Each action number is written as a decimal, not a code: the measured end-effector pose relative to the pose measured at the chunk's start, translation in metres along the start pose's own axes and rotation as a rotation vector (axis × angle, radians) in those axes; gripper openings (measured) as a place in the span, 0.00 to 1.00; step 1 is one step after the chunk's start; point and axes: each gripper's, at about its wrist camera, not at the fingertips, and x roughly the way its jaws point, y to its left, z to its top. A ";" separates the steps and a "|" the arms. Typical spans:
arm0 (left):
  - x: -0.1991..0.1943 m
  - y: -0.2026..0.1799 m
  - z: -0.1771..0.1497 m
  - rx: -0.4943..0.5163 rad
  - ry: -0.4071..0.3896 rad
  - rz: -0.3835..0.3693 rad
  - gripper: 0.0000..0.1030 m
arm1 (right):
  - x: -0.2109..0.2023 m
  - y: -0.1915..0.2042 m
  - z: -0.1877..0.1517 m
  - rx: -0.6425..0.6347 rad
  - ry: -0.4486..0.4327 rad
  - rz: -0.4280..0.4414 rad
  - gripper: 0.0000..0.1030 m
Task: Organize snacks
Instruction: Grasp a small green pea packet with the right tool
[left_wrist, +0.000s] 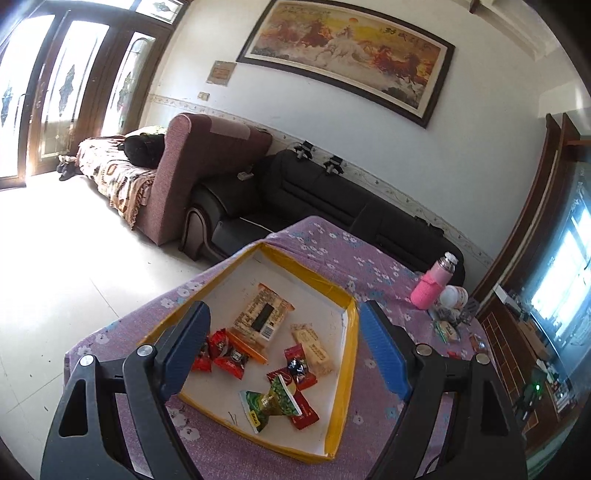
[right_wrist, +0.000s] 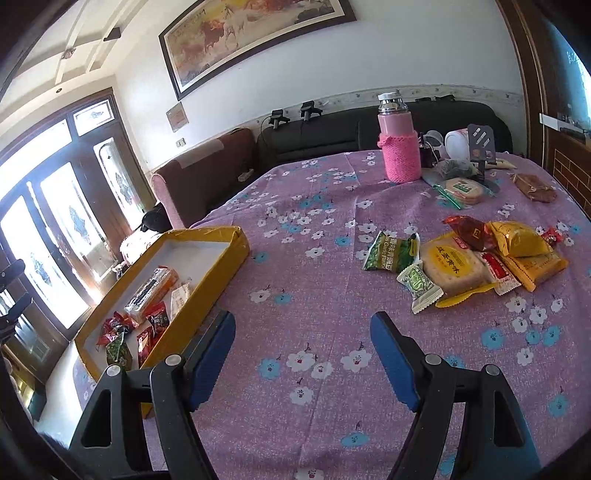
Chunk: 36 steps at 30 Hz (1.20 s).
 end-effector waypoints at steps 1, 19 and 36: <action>0.005 -0.005 -0.003 0.021 0.015 -0.013 0.81 | 0.002 -0.006 0.004 0.009 0.004 -0.004 0.75; 0.052 -0.041 -0.030 0.162 0.183 -0.117 0.81 | 0.161 -0.074 0.100 0.007 0.288 -0.195 0.51; 0.065 -0.083 -0.055 0.227 0.284 -0.207 0.81 | 0.071 -0.070 0.033 -0.001 0.304 0.026 0.57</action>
